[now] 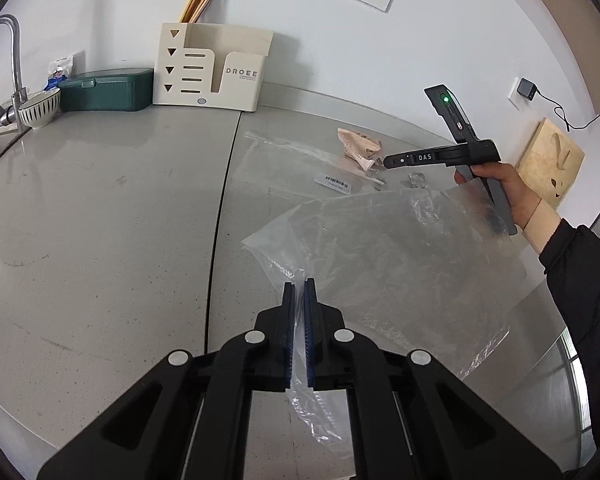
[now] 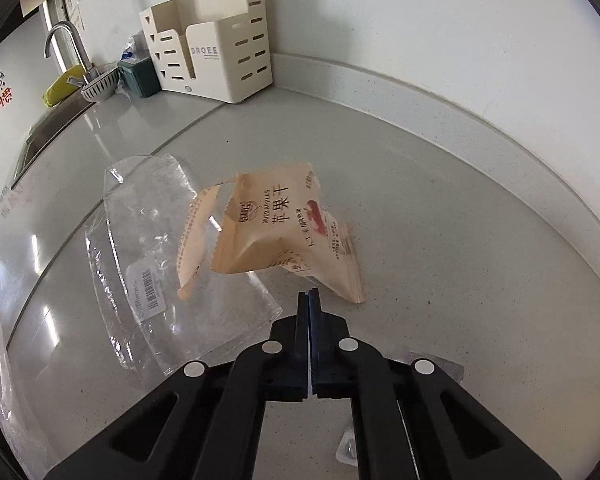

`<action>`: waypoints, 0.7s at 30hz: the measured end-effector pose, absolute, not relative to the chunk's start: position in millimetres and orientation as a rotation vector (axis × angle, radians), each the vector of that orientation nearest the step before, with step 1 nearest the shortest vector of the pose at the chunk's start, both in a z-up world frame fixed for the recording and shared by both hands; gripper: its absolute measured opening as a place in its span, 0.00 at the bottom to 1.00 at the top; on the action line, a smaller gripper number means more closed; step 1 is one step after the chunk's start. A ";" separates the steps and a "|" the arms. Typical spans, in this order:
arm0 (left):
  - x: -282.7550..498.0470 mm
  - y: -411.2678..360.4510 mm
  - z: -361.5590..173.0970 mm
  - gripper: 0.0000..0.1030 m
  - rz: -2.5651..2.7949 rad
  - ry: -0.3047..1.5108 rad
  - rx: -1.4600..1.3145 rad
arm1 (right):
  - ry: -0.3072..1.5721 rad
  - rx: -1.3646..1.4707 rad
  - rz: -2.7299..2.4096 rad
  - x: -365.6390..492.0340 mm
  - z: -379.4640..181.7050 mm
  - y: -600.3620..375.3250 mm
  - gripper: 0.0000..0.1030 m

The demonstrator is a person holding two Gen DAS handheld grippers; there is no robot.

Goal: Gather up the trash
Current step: 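Grasp the large clear bag with the left gripper while the right gripper grasps the tan snack bag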

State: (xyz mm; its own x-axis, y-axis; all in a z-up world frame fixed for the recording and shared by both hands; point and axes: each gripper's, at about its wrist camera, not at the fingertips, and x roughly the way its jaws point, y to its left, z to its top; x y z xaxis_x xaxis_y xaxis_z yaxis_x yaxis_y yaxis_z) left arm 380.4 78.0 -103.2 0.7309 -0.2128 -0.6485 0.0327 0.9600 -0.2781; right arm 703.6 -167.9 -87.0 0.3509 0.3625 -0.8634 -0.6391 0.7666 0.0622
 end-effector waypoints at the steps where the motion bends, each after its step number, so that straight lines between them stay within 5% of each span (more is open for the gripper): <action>1: 377.4 78.9 -103.4 0.05 -0.134 0.739 -0.257 | 1.003 -0.326 0.656 700.7 -84.9 -168.0 0.07; 2: 374.6 79.8 -103.7 0.05 -0.134 0.738 -0.256 | 0.976 -0.344 0.648 698.7 -82.0 -167.6 0.18; 3: 371.7 81.1 -103.8 0.05 -0.131 0.734 -0.263 | 0.937 -0.367 0.639 695.7 -78.9 -166.7 0.41; 4: 369.0 82.5 -104.0 0.05 -0.131 0.732 -0.269 | 0.908 -0.394 0.638 692.8 -76.7 -164.4 0.49; 8: 362.1 84.9 -104.5 0.05 -0.126 0.735 -0.261 | 0.822 -0.480 0.648 686.8 -66.0 -152.0 0.62; 13: 361.1 90.6 -104.0 0.05 -0.128 0.722 -0.275 | 0.841 -0.560 0.599 701.0 -75.3 -127.4 0.62; 17: 360.8 95.6 -107.1 0.05 -0.126 0.726 -0.287 | 0.855 -0.580 0.598 710.1 -87.9 -110.8 0.40; 20: 359.8 101.7 -109.4 0.05 -0.113 0.727 -0.302 | 0.854 -0.530 0.583 715.9 -91.3 -110.9 0.36; 21: 359.7 103.4 -109.8 0.05 -0.110 0.729 -0.306 | 0.844 -0.504 0.580 717.1 -90.0 -112.8 0.25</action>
